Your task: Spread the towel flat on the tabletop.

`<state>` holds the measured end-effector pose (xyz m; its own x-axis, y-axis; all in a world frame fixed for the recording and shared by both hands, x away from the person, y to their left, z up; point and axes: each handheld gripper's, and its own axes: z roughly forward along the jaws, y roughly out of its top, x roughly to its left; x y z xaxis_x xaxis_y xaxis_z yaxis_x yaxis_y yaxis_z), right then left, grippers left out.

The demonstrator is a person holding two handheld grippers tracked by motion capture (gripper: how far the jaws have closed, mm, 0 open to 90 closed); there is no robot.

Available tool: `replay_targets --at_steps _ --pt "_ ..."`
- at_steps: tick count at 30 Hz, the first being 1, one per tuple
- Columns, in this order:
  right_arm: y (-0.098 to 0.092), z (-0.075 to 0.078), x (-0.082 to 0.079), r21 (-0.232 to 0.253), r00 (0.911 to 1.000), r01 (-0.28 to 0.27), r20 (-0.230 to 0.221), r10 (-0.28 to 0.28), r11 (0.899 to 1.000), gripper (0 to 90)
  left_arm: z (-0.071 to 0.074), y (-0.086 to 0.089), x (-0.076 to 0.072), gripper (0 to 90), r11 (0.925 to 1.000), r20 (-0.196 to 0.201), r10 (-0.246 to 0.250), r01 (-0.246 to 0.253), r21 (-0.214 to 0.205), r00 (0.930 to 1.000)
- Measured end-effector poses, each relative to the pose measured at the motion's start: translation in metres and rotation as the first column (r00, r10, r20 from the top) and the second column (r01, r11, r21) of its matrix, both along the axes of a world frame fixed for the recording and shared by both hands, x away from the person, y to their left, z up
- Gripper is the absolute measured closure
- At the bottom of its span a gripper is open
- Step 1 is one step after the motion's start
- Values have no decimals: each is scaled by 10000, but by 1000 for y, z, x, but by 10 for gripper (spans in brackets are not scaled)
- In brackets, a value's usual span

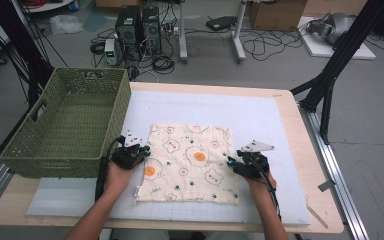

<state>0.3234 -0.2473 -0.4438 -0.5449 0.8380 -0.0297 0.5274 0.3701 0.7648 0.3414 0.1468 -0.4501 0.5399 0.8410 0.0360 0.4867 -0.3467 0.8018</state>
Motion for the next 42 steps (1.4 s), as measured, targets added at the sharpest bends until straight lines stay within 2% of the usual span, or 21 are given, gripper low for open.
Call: replay_targets --at_steps 1,3,4,5,8,11,12,13,16,18,22,25,26,27,30,32,34,36,39,40,42 --pt "3 -2 4 -27 9997 31 -227 -31 10000 635 0 -1 0 870 9999 18 97 -97 -24 10000" --pt "5 -5 10 369 9991 22 -413 -7 9993 726 0 0 0 874 9999 32 141 -141 28 9999" --pt "7 -4 10 248 9992 -7 -395 17 9997 808 0 0 0 874 9999 15 171 -171 5 9999" --pt "8 -3 10 52 9994 32 -331 -30 10000 849 0 0 0 874 9998 4 203 -203 -32 9998" --pt "8 -1 7 -700 9989 440 -115 -449 9966 863 0 0 0 871 9999 -5 113 -113 -59 9999" --pt "3 -1 4 -603 9973 705 -155 -715 9957 845 0 0 0 852 10000 1 -9 9 -67 10000" --pt "4 -1 3 -750 9974 714 -36 -718 9946 821 0 1 0 811 9998 7 11 -11 -180 10000" --pt "4 0 2 -894 9978 668 78 -664 9938 760 1 2 -1 741 9992 28 33 -32 -395 10000" --pt "0 2 -5 -670 9983 505 322 -484 9965 606 5 7 -5 594 9938 384 -154 195 -1098 9991" --pt "-6 4 -10 -424 9973 523 540 -500 9977 454 7 9 -8 528 9847 519 -491 570 -1647 9974" --pt "-21 5 -22 509 9986 317 404 -338 9982 329 12 10 -14 422 9667 697 -922 1060 -2330 9933" --pt "-29 10 -33 632 9974 86 706 -131 9980 274 15 11 -18 322 9459 874 -1048 1264 -2987 9906" --pt "-32 11 -36 648 9968 -7 800 -45 9979 259 17 11 -19 284 9309 867 -1134 1363 -3388 9898" --pt "-34 14 -41 626 9953 -67 973 6 9980 223 18 11 -20 246 9239 877 -1222 1456 -3539 9886" --pt "-40 18 -50 785 9909 58 1334 -162 9969 153 22 10 -25 181 9105 1173 -1599 1924 -3660 9801" --pt "-42 19 -56 774 9868 141 1600 -264 9969 120 23 10 -28 182 9088 1318 -1730 2098 -3607 9761" --pt "-44 20 -61 592 9834 -52 1815 -56 9982 118 24 10 -31 181 9031 1384 -1839 2229 -3671 9731" --pt "-45 21 -62 518 9823 -109 1875 10 9986 116 26 9 -34 182 9080 1570 -1797 2252 -3533 9711" --pt "-47 19 -60 733 9840 -77 1779 -55 9973 115 27 8 -35 182 9139 1669 -1791 2268 -3367 9696" --pt "-46 19 -60 812 9851 -43 1718 -98 9967 114 27 8 -35 182 9140 1630 -1783 2247 -3377 9704" --pt "-47 18 -59 909 9865 -151 1637 0 9957 114 26 8 -34 182 9201 1581 -1688 2130 -3286 9729"
